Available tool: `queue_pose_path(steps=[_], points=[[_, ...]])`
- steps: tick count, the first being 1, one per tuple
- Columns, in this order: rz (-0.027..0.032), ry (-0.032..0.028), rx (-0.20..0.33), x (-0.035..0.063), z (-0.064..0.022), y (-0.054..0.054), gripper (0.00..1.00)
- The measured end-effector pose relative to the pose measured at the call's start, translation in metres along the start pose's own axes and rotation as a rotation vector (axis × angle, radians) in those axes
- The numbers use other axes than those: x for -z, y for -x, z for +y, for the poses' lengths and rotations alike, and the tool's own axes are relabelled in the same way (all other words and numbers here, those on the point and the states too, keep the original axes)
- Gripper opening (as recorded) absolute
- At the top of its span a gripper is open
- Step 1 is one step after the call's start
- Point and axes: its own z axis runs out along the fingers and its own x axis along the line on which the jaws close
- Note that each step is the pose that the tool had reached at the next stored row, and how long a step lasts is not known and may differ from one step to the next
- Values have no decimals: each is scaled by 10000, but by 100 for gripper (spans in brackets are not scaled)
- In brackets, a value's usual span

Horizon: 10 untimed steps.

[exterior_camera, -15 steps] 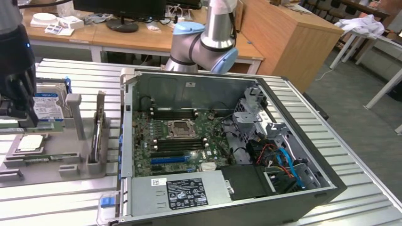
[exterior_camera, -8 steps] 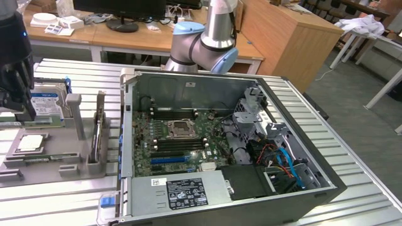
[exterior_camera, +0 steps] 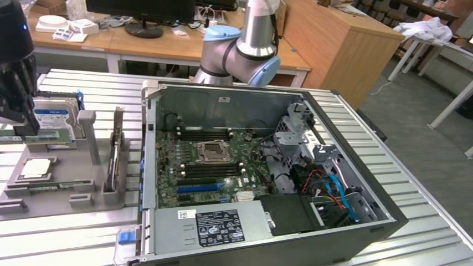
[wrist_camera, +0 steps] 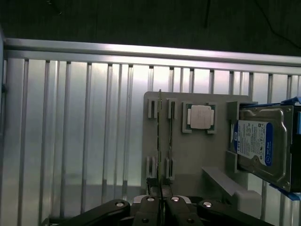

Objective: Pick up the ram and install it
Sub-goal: 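Pick up the ram and move it above insertion slot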

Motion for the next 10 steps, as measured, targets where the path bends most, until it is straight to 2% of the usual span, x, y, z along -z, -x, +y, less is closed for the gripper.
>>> queue_pose_path(steps=[7, 10], points=[[0, 0, 0, 108, 0, 3, 12], [-2, -2, 0, 125, 0, 3, 12]])
